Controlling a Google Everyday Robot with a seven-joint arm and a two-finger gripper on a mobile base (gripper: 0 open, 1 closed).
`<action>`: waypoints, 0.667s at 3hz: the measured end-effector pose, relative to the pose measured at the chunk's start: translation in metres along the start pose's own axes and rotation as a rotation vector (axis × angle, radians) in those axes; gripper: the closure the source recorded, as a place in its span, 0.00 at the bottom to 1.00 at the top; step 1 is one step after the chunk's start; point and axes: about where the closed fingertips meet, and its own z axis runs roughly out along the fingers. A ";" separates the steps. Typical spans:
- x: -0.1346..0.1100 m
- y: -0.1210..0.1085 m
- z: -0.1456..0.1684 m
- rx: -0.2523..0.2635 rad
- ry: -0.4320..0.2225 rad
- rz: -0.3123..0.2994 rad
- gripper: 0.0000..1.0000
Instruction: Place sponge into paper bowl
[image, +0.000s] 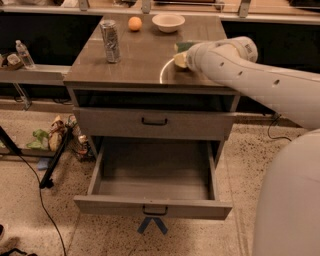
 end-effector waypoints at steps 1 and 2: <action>-0.067 -0.021 0.007 0.011 -0.154 -0.065 1.00; -0.094 -0.021 0.010 -0.010 -0.191 -0.115 1.00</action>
Offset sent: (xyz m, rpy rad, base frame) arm 0.0788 -0.0131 0.1259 -0.0662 -0.2570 0.1388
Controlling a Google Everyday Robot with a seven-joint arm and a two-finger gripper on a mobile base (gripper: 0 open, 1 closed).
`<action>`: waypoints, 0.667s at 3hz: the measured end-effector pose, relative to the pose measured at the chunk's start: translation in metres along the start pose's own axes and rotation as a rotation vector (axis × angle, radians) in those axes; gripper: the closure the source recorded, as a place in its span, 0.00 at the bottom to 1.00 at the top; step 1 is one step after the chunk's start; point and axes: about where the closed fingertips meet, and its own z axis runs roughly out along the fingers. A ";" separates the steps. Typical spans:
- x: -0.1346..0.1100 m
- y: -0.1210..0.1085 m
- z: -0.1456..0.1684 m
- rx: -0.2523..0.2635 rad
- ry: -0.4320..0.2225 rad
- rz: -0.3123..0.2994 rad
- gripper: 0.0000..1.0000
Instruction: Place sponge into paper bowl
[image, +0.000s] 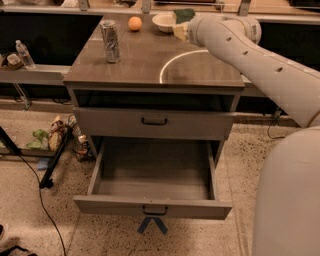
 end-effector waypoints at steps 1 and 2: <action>-0.011 -0.003 0.006 0.007 -0.023 -0.035 1.00; -0.012 -0.010 0.032 0.031 -0.041 0.014 1.00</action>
Offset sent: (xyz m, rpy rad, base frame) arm 0.0673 0.0054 0.0103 0.0863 -0.0603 -0.0693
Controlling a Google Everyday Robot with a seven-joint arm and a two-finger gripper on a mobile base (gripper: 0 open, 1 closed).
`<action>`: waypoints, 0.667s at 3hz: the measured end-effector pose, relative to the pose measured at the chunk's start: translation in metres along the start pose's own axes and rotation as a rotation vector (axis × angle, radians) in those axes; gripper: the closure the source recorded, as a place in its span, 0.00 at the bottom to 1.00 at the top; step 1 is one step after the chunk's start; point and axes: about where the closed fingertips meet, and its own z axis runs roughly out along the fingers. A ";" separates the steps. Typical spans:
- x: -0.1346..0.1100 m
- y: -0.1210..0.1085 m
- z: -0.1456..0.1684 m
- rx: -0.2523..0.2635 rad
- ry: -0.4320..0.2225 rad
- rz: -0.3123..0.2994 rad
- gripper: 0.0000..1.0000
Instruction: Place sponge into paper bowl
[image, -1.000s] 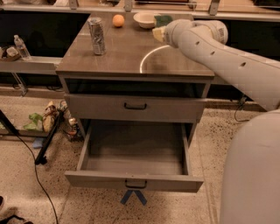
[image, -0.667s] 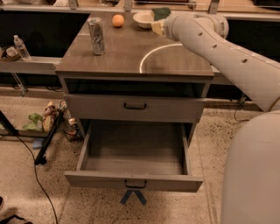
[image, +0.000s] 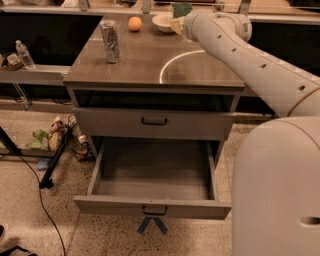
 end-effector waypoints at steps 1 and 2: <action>-0.001 -0.004 0.033 0.024 -0.001 -0.002 1.00; -0.009 -0.014 0.061 0.062 0.003 -0.014 1.00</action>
Offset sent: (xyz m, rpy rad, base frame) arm 0.0985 0.0004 0.0164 -0.0275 -0.0361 -0.0937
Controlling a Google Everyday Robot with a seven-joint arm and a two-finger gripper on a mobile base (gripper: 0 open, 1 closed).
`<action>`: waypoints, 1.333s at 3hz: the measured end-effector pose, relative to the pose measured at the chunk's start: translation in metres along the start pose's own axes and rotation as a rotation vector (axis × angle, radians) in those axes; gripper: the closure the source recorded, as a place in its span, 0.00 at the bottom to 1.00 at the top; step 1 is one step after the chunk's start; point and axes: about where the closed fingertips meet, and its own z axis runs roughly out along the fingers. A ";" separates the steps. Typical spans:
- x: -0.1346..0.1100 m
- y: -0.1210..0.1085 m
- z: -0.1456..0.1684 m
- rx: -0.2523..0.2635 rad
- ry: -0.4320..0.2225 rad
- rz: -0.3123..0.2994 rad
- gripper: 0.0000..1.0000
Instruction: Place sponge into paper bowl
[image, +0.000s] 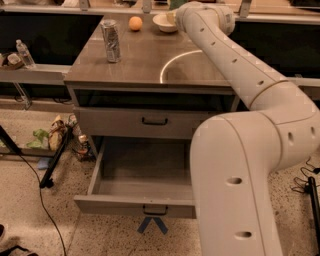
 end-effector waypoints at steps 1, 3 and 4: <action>-0.002 -0.001 0.013 0.013 0.010 -0.008 1.00; 0.001 0.006 0.037 0.027 0.064 0.026 1.00; 0.004 0.009 0.041 0.030 0.078 0.035 1.00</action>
Offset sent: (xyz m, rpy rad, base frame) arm 0.0752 0.0005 0.0149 -0.0102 0.0628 -0.0604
